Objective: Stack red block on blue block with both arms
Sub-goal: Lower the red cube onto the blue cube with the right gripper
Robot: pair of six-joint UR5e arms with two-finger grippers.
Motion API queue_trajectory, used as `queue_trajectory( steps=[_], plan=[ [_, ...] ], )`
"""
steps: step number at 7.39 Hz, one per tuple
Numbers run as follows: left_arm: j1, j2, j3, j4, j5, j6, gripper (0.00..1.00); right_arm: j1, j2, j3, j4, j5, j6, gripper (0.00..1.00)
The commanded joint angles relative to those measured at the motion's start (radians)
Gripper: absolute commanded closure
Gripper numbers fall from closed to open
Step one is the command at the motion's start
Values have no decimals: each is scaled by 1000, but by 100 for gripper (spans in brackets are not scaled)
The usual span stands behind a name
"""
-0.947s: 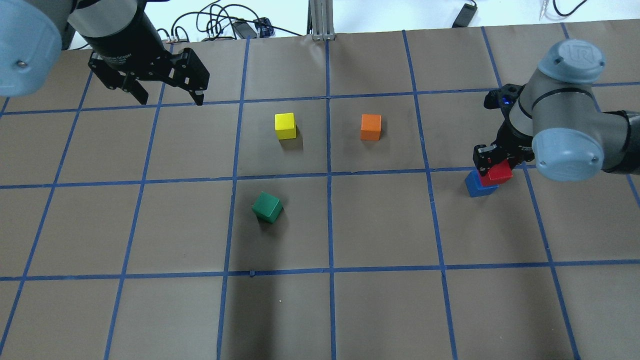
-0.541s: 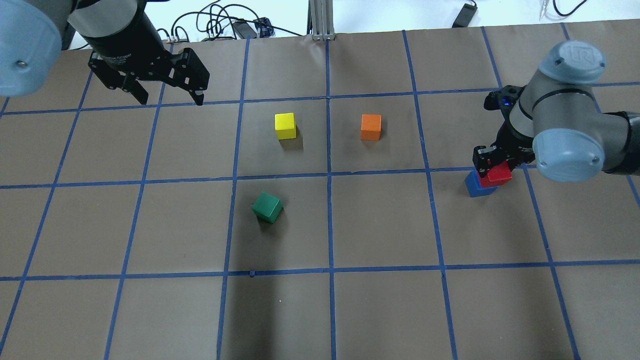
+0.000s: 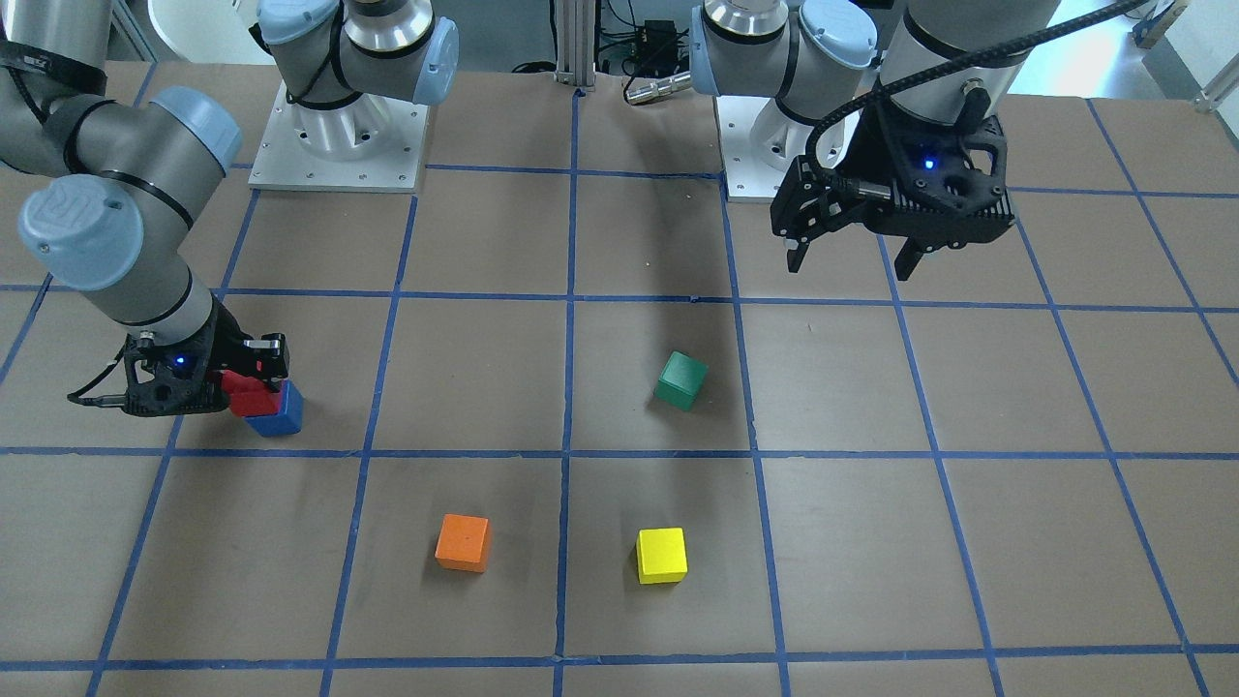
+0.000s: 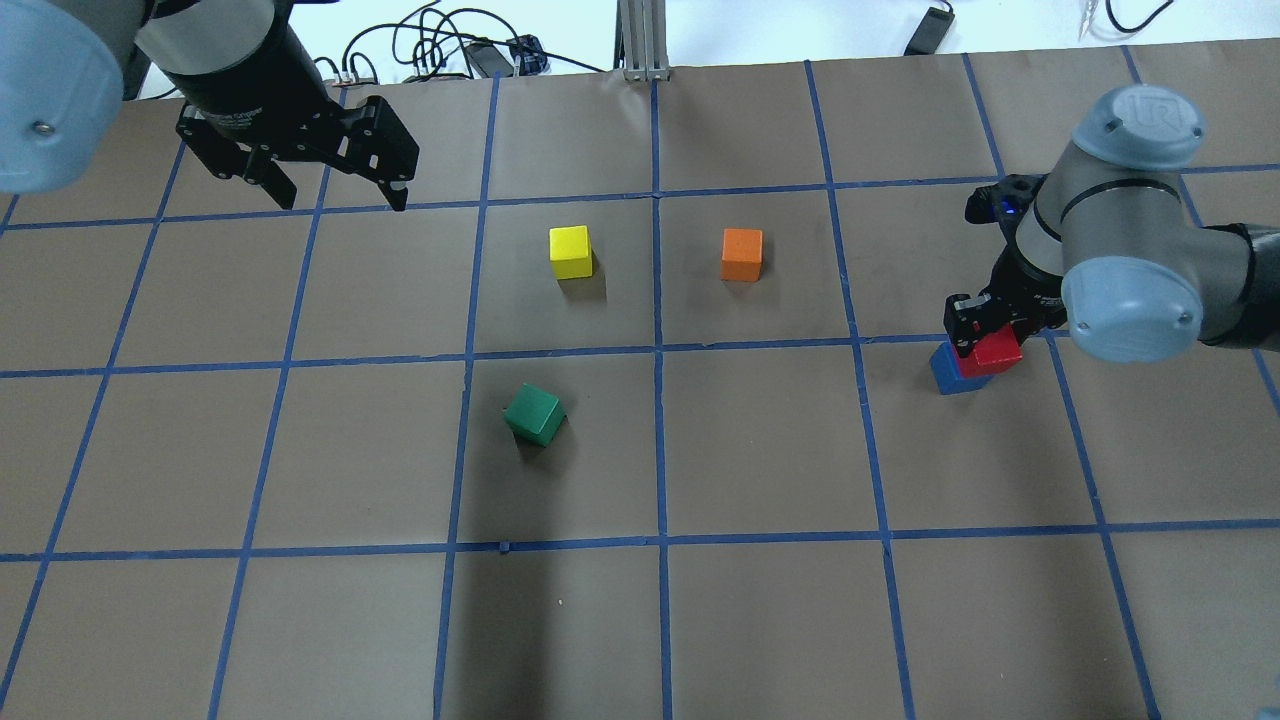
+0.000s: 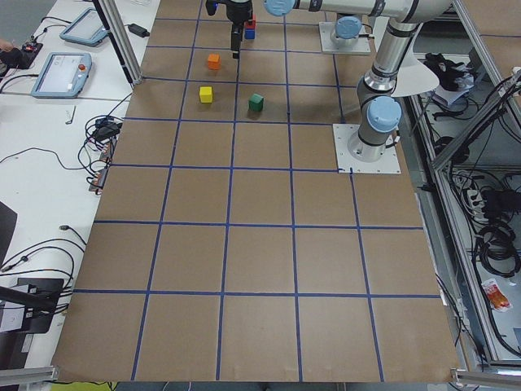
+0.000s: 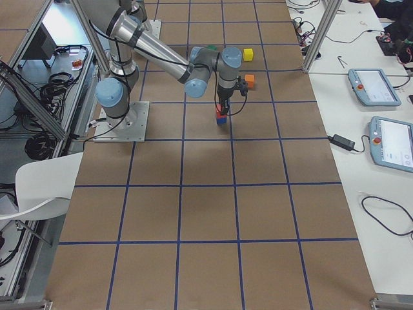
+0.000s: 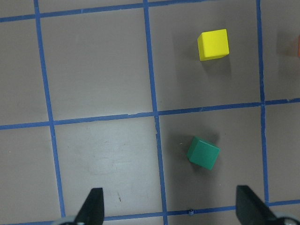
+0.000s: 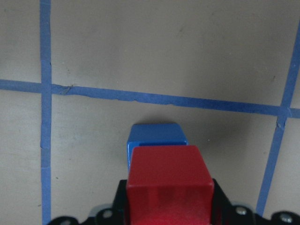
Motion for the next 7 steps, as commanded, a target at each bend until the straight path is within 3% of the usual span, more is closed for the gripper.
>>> queue_trajectory(
  steps=[1, 2, 5, 6, 7],
  plan=[
    [0, 0, 0, 0, 0, 0, 0, 0, 1, -1, -1, 6, 5, 56],
    [0, 0, 0, 0, 1, 0, 0, 0, 1, -2, -1, 8, 7, 50],
    [0, 0, 0, 0, 0, 0, 0, 2, 9, -19, -1, 11, 8, 50],
    [0, -2, 0, 0, 0, 0, 0, 2, 12, -21, -1, 11, 8, 41],
    [0, 0, 0, 0, 1, 0, 0, 2, 12, -19, 1, 9, 8, 11]
  ],
)
